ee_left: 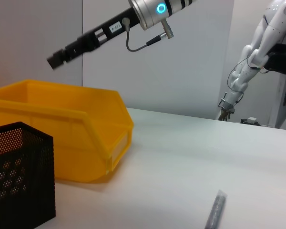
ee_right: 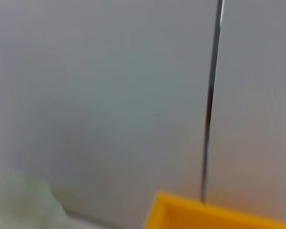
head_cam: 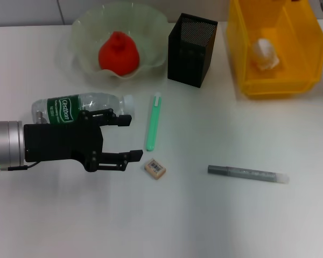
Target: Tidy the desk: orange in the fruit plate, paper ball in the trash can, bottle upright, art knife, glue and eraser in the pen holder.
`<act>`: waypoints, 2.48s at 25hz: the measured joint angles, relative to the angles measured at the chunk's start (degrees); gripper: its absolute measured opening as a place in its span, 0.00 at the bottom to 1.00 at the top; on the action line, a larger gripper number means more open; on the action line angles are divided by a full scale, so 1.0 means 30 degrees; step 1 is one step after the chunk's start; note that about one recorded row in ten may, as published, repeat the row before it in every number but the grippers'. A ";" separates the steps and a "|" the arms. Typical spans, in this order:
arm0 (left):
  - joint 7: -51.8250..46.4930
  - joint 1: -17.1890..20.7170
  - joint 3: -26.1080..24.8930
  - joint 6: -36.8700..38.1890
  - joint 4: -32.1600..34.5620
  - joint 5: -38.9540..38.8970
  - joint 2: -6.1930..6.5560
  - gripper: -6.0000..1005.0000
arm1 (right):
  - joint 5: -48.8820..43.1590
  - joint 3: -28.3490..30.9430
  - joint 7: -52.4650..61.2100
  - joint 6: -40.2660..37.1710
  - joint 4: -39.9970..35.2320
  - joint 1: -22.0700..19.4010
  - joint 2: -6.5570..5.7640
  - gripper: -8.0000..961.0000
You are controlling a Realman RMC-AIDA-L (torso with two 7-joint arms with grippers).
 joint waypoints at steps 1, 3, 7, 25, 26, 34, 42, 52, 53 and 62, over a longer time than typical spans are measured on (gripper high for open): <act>0.0000 0.0000 -0.0001 0.0002 0.0000 0.0000 0.0000 0.76 | 0.1618 0.0054 -0.0891 0.0237 0.0022 -0.0375 0.0001 0.85; 0.0000 0.0000 -0.0013 0.0006 0.0000 0.0000 -0.0001 0.76 | 0.5925 0.0155 -0.3434 0.0253 0.0369 -0.1177 -0.0039 0.86; 0.0000 -0.0033 -0.0076 0.0006 0.0001 0.0000 0.0002 0.76 | 1.7911 0.0231 -1.2077 -0.3854 0.3999 -0.2723 -0.1023 0.86; -0.0894 -0.0318 -0.0293 -0.0169 0.0054 0.0142 0.0374 0.75 | 1.2712 0.0078 -2.1134 -1.1186 1.0960 -0.3520 -0.1596 0.86; -0.0964 -0.0331 -0.0294 -0.0214 0.0056 0.0145 0.0400 0.75 | 1.2268 0.0097 -2.1421 -1.0887 1.0991 -0.3635 -0.1483 0.86; -0.1065 -0.0348 -0.0293 -0.0662 0.0059 0.0183 0.0433 0.74 | 1.0925 0.0011 -2.2575 -0.9486 1.1248 -0.4097 -0.0990 0.86; -0.1588 -0.0409 -0.0293 -0.0762 0.0278 0.0190 0.0438 0.74 | 1.0712 0.0144 -2.2776 -0.9525 1.1209 -0.4113 -0.0967 0.86; -0.3972 -0.0616 -0.0309 -0.1072 0.2904 0.0535 0.0019 0.73 | 1.0793 0.0207 -2.2870 -0.9446 1.1242 -0.4120 -0.0965 0.86; -0.4827 -0.0784 -0.0312 -0.1206 0.3559 0.0889 -0.0031 0.73 | 1.0817 0.0216 -2.2871 -0.9447 1.1243 -0.4121 -0.0958 0.86; -1.1445 -0.3274 -0.0656 -0.1760 0.7379 0.6712 -0.0081 0.73 | 1.0833 0.0333 -2.2872 -0.9315 1.1111 -0.4162 -0.0795 0.86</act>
